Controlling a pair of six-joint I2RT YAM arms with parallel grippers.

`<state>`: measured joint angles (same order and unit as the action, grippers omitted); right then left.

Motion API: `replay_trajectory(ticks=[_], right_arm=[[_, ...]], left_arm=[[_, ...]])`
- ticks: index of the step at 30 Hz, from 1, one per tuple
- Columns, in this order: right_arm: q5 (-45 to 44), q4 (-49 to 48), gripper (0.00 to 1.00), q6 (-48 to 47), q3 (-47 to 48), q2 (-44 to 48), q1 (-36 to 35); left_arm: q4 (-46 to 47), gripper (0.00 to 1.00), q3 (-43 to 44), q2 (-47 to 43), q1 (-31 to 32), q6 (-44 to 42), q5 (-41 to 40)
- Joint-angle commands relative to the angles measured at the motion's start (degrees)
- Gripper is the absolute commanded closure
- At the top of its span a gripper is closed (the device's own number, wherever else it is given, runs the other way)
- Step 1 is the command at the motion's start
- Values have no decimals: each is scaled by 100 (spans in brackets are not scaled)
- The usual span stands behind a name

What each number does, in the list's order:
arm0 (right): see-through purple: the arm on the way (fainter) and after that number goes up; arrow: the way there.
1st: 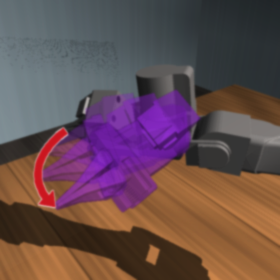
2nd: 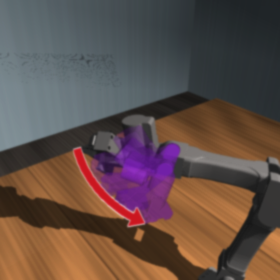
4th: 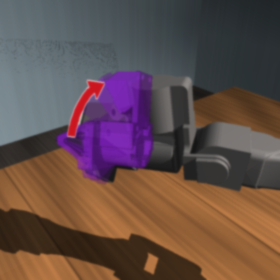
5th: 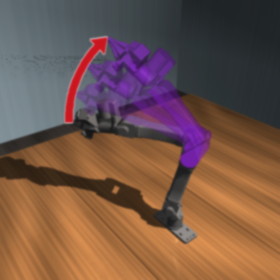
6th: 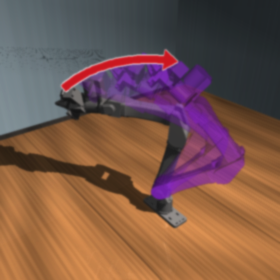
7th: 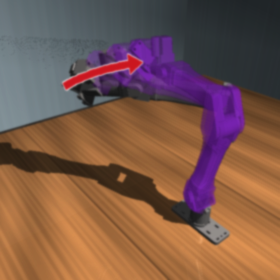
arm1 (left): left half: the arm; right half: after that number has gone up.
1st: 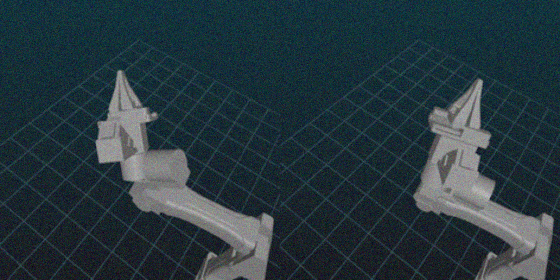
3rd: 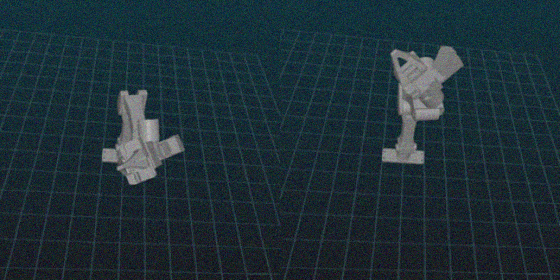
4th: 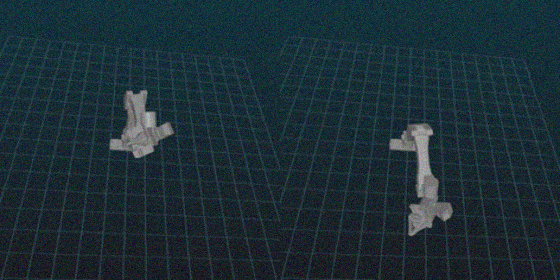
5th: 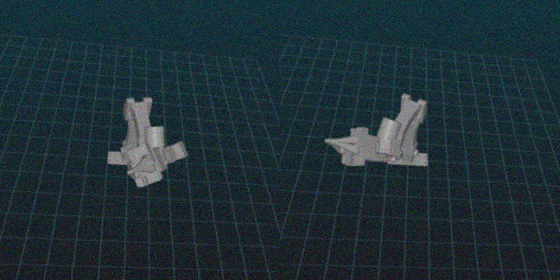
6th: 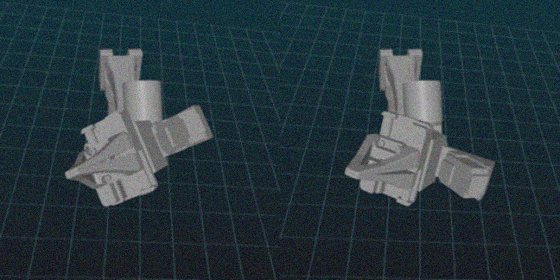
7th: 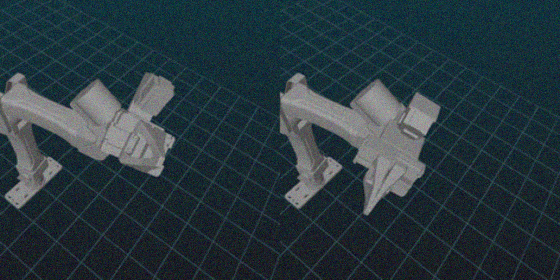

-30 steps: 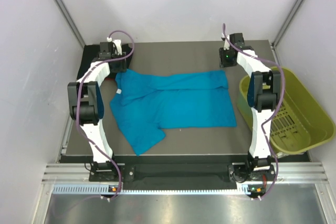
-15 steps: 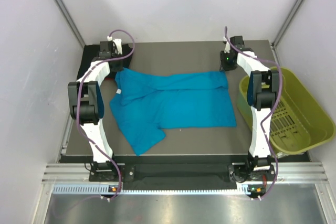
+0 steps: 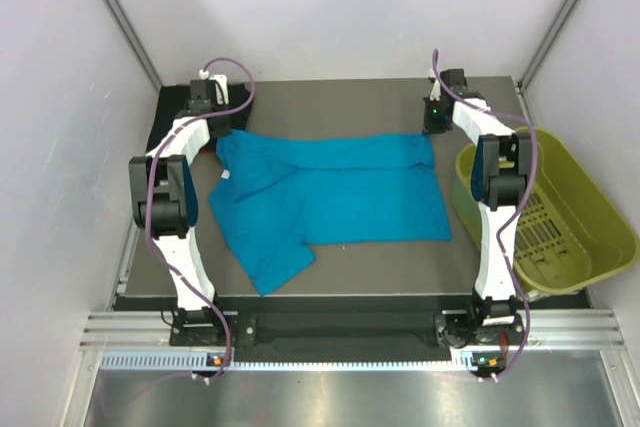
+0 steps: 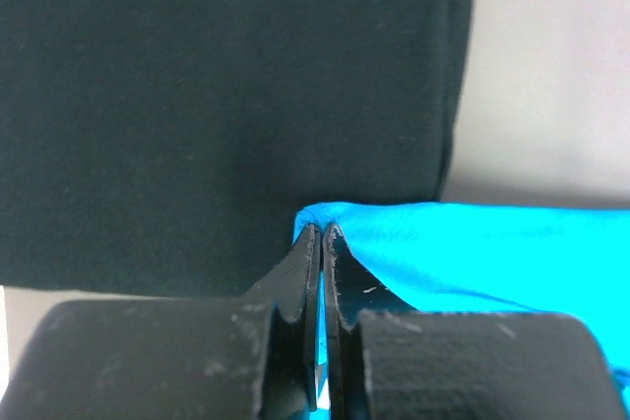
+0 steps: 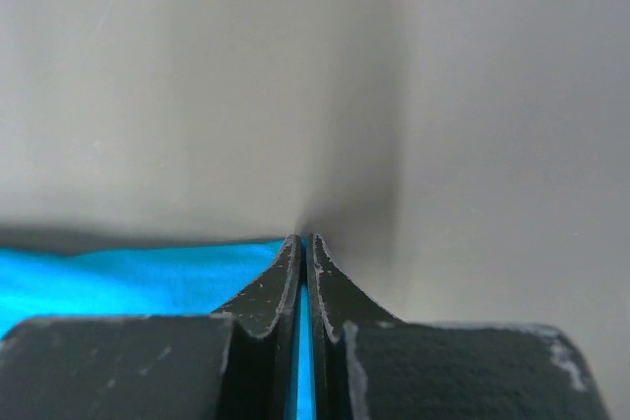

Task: Fold and stack the t-shirts
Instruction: Fold the tshirt

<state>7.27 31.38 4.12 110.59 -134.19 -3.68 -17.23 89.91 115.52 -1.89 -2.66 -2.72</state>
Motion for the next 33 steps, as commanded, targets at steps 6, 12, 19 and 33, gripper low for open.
replay_trajectory(ticks=[6,12,19,33], right_arm=[[-463,-430,100,186,-230,236,166],[-569,-580,100,212,-327,235,166],[-647,-729,100,256,-353,279,131],[-1060,-449,66,273,-222,753,-53]], left_arm=[[449,100,-79,-320,-127,424,-668],[502,100,-35,-285,-189,608,-747],[361,100,132,-144,-198,714,-861],[-34,65,536,-231,-198,679,-747]])
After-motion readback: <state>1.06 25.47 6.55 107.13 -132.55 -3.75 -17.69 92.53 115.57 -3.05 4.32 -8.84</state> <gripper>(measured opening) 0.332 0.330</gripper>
